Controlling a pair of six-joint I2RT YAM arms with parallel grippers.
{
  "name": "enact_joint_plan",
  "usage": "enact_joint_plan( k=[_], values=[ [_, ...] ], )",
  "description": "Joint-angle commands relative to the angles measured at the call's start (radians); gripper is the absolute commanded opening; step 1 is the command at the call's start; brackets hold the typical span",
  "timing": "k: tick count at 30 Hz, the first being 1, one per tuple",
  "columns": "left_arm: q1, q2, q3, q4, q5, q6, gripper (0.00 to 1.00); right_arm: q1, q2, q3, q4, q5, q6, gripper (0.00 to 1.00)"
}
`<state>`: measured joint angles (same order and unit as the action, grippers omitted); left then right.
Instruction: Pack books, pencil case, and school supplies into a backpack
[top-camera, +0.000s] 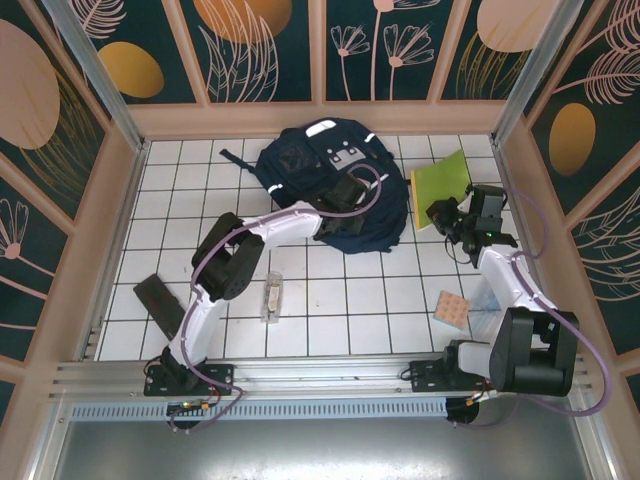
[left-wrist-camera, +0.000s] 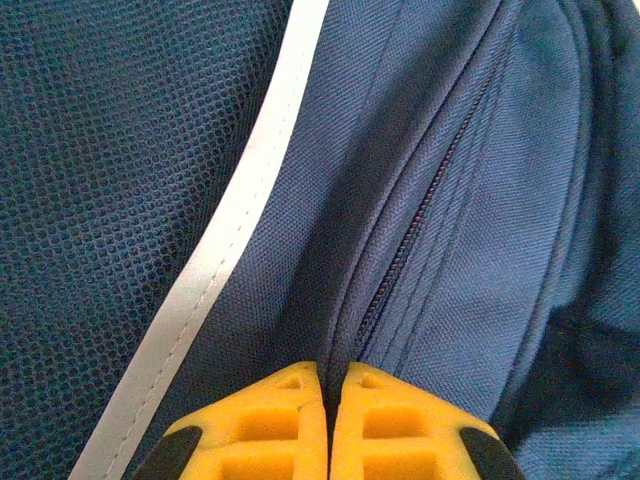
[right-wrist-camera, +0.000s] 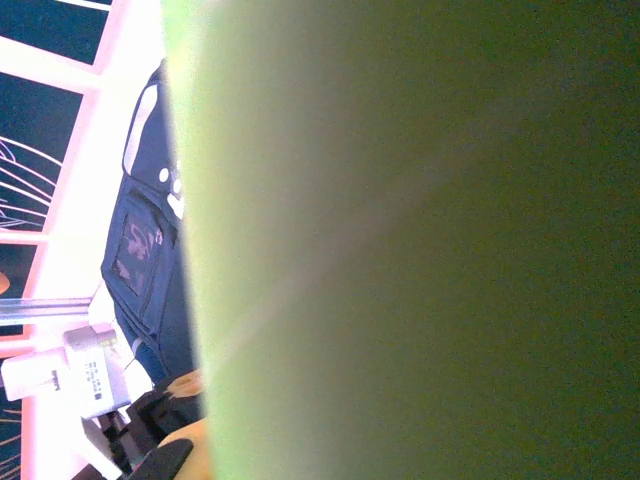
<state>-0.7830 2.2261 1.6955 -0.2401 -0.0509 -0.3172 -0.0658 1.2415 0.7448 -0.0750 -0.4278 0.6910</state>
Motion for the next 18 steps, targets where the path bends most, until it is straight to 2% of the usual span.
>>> enact_joint_plan(
  k=[1,5,12,18],
  values=[
    [0.030,-0.092,-0.013,-0.039,0.106,-0.083,0.00,-0.003,-0.037,0.005,0.049,0.001,0.007,0.00],
    [0.083,-0.141,-0.034,0.036,0.211,-0.157,0.00,-0.003,-0.045,0.005,0.050,-0.003,0.011,0.00],
    [0.151,-0.175,-0.043,0.102,0.281,-0.209,0.00,0.001,-0.046,-0.028,0.061,-0.046,0.020,0.00],
    [0.191,-0.190,-0.034,0.130,0.315,-0.238,0.00,0.038,-0.011,-0.072,0.167,-0.173,0.062,0.00]
  ],
)
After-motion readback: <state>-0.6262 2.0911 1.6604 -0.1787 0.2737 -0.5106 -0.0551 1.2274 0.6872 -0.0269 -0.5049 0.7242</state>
